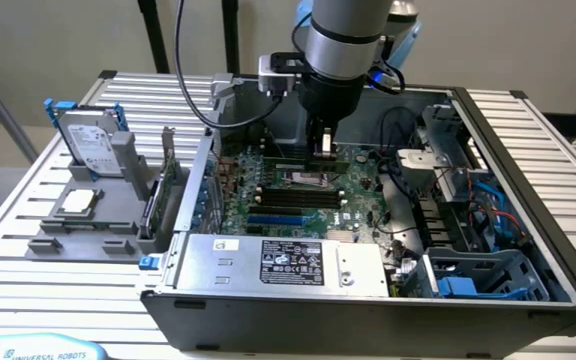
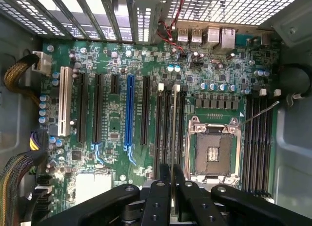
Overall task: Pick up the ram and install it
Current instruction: 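Insert the ram into the slot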
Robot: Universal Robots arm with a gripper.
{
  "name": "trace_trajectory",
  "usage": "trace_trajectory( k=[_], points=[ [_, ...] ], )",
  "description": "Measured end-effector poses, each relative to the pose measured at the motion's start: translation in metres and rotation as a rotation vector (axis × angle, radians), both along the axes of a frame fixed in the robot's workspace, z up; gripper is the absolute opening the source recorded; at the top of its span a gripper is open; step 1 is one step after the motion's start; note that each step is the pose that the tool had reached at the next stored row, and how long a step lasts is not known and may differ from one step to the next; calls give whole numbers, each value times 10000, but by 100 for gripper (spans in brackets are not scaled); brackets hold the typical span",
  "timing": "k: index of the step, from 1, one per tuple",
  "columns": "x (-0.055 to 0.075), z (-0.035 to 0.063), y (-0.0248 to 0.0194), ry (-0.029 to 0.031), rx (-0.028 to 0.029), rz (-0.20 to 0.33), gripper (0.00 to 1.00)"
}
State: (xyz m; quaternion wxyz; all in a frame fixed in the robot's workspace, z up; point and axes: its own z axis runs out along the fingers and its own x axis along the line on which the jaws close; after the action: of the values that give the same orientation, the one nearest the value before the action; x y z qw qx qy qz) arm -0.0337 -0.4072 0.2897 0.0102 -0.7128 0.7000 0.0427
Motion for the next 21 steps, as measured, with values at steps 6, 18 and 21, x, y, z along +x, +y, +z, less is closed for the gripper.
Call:
trace_trajectory(
  k=[6,18,21],
  points=[
    [0,-78,0,-25,-185,0,14],
    [-3,-245,0,-73,-517,0,14],
    [-5,-300,0,-83,-567,0,14]
  ],
)
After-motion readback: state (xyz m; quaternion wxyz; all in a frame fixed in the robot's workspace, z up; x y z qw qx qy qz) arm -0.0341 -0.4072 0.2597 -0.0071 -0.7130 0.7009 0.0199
